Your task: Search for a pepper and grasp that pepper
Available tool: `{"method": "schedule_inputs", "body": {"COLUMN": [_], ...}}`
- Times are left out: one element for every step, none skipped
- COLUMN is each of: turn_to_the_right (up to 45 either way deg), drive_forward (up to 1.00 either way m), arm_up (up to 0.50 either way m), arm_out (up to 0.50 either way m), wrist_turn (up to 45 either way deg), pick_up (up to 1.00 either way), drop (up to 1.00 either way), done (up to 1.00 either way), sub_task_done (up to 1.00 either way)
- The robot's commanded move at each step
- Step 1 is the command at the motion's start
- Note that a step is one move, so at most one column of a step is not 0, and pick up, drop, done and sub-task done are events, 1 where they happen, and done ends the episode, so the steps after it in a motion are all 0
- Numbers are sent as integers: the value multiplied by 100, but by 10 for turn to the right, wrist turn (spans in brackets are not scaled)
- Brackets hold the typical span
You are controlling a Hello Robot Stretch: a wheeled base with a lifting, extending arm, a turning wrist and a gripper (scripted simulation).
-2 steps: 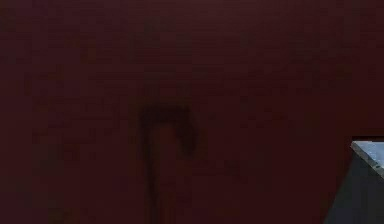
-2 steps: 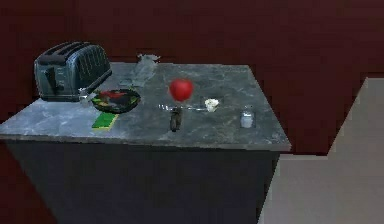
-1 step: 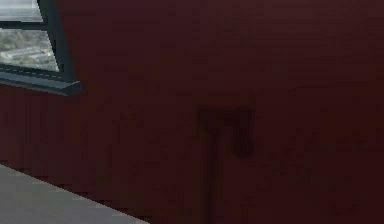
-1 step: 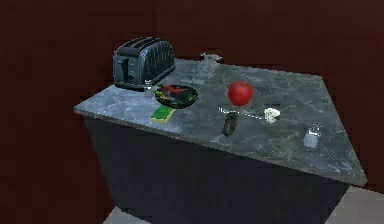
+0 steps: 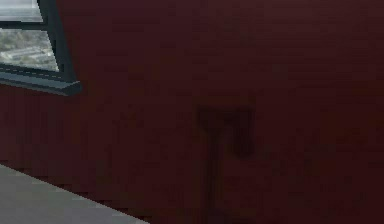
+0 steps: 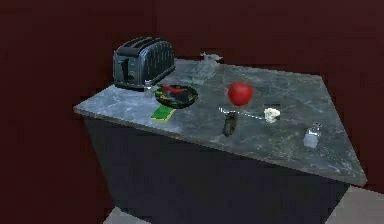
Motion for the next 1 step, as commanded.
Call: {"method": "schedule_inputs", "body": {"turn_to_the_right": [0], "drive_forward": [0], "arm_up": [38], "arm_out": [0], "wrist_turn": [0], "pick_up": [0], "drop": [0], "done": [0], "sub_task_done": [0]}}
